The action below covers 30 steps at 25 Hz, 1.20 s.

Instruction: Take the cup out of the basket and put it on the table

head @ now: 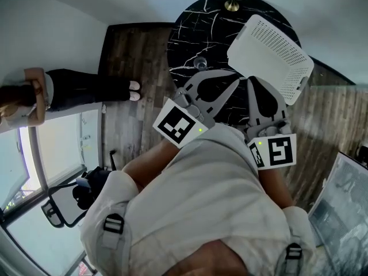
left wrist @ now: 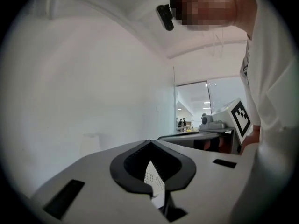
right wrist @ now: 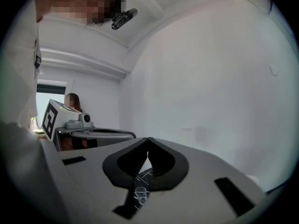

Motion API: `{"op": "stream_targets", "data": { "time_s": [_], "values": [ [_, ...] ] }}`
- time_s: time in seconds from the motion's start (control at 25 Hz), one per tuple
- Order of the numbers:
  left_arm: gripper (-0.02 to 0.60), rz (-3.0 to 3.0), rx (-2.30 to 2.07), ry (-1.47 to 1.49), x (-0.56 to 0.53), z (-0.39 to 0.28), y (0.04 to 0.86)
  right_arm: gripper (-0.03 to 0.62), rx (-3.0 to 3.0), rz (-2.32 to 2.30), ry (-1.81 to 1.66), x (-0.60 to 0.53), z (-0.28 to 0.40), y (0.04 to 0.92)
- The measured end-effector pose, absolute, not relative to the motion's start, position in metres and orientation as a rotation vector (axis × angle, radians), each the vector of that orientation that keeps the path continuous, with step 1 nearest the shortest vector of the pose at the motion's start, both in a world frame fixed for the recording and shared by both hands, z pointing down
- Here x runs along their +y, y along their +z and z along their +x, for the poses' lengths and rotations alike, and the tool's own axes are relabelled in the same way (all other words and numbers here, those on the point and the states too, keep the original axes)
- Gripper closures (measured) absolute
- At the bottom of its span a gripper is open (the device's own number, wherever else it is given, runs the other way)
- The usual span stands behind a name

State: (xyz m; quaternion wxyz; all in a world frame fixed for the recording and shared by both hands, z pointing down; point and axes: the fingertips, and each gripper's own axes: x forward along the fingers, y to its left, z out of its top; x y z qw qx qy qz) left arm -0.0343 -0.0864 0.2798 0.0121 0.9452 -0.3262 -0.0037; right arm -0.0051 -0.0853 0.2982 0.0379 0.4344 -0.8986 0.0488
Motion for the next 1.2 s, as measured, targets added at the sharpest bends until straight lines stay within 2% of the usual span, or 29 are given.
{"op": "stream_targets", "data": {
  "time_s": [0.2,1.2],
  "values": [
    [0.575,2.866,-1.140,-0.223,-0.075,-0.030,0.260,0.585,-2.764,1.348,0.138,-0.072,0.000,0.288],
    [0.575,2.852,-1.148,-0.153,-0.060,-0.010,0.272,0.585,-2.761,1.353,0.117,-0.051,0.015,0.287]
  ]
}}
